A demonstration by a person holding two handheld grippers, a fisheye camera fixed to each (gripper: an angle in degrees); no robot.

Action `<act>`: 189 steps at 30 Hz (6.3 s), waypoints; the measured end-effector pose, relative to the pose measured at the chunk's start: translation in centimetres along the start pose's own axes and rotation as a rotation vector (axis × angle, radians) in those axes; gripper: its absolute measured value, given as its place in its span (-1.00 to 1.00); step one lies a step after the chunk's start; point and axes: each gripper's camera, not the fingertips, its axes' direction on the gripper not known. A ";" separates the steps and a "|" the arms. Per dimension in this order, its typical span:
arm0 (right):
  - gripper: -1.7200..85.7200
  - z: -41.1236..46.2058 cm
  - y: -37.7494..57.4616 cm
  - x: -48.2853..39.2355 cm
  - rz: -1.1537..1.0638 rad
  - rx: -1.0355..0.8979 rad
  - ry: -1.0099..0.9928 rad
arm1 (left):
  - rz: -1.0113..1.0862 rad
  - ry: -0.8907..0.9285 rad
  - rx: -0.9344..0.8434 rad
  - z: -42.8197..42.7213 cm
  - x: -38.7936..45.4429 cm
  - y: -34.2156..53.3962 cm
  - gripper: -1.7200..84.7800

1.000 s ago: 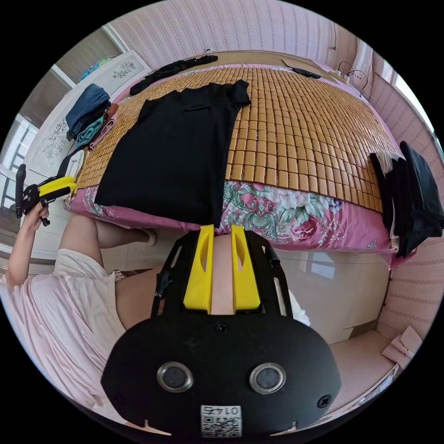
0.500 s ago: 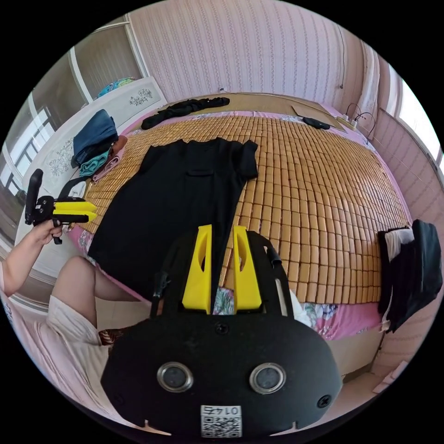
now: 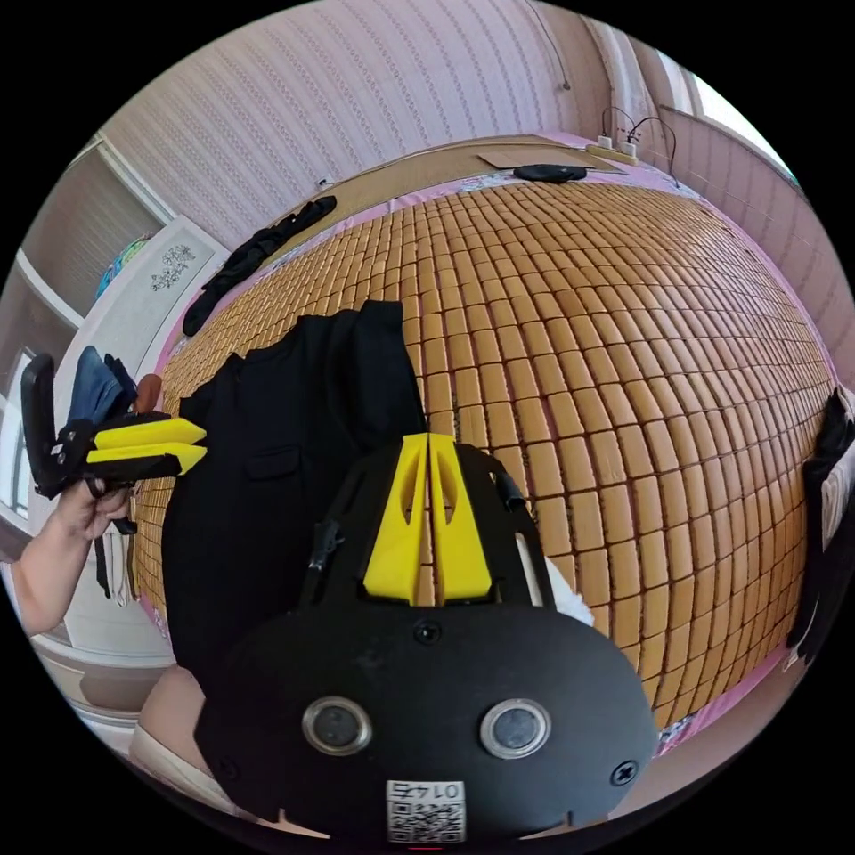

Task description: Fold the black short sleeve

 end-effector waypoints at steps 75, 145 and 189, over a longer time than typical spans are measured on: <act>-0.93 45.9 -24.5 -38.3 -0.808 -0.533 -0.517 | -0.956 -0.115 0.136 -7.1 -37.5 40.9 -0.96; -0.97 34.7 -21.9 -33.6 -0.610 -0.115 -0.381 | -0.487 -0.113 -0.144 6.6 -26.8 19.2 -0.83; -0.85 2.8 -8.7 0.7 0.173 -0.085 -0.126 | 0.187 -0.003 -0.258 32.9 -6.6 -31.0 -0.86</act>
